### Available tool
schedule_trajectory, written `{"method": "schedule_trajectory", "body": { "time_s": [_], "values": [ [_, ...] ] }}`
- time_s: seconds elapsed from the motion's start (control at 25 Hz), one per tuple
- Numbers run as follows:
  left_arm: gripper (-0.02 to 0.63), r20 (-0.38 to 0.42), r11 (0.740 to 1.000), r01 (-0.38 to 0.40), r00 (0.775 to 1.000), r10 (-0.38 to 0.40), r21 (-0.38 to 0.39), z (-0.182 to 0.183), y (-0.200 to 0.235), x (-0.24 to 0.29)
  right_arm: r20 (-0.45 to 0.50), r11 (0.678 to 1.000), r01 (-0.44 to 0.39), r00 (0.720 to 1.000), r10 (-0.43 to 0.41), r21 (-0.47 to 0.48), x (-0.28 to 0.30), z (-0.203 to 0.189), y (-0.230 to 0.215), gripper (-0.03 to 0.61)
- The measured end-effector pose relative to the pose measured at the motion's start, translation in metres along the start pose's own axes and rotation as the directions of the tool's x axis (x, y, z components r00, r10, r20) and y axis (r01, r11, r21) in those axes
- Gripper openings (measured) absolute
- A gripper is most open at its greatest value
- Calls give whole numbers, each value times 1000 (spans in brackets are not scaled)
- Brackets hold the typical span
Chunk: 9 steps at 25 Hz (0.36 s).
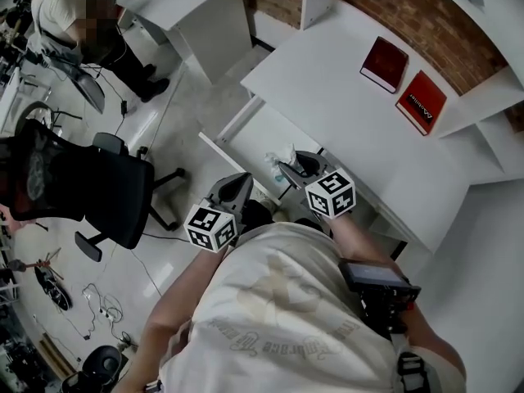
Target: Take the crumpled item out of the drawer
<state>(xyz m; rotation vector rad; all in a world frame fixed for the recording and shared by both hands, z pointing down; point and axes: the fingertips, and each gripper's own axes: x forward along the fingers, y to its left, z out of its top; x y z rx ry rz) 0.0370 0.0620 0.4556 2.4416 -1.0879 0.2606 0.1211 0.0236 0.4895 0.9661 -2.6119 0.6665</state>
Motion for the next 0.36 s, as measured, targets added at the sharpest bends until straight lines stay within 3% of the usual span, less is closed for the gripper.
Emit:
{"method": "schedule_trajectory", "body": {
  "time_s": [0.36],
  "values": [
    [20,-30,1000,11,1000,-10,10,-8,-9,-3,-13,999,7,1000,-7,32,-12,-18,4,172]
  ]
}}
